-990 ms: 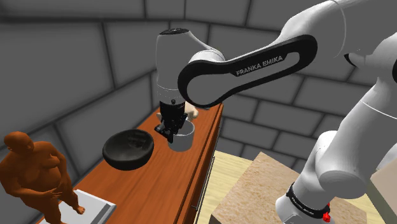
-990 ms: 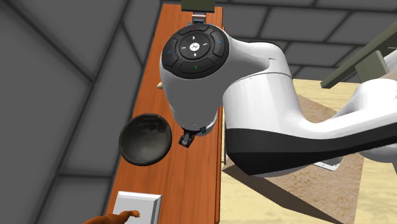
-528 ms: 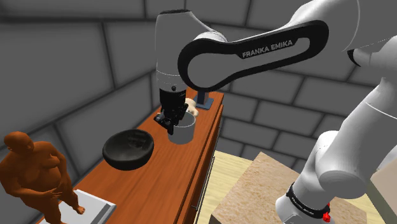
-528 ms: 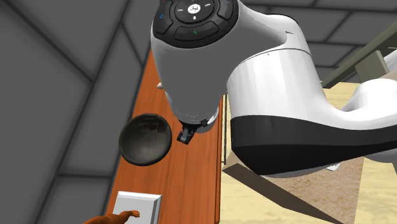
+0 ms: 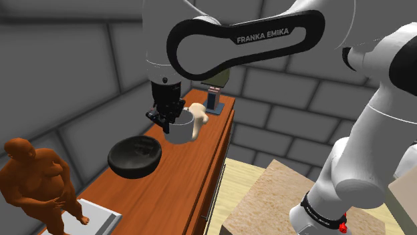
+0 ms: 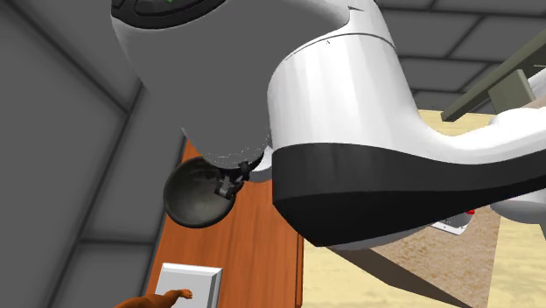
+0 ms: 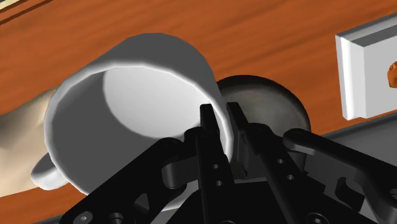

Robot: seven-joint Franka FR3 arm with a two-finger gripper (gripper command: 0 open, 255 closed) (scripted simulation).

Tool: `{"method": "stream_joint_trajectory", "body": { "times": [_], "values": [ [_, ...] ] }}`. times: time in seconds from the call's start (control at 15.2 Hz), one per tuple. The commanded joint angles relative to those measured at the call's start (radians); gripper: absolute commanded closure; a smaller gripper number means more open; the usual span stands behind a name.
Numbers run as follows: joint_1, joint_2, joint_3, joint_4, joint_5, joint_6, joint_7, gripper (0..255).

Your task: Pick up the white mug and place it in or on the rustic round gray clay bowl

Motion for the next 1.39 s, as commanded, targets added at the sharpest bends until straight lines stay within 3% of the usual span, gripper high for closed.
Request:
{"method": "stream_joint_trajectory", "body": {
  "times": [0.0,0.4,0.66,1.32],
  "values": [
    [0.014,0.087,0.01,0.111,-0.041,-0.035,0.029,255],
    [0.117,0.394,0.01,0.535,-0.175,-0.188,0.093,255],
    [0.252,0.661,-0.023,0.982,-0.263,-0.368,0.085,255],
    [0.195,0.598,-0.016,0.731,-0.244,-0.189,0.111,255]
  ]
}}
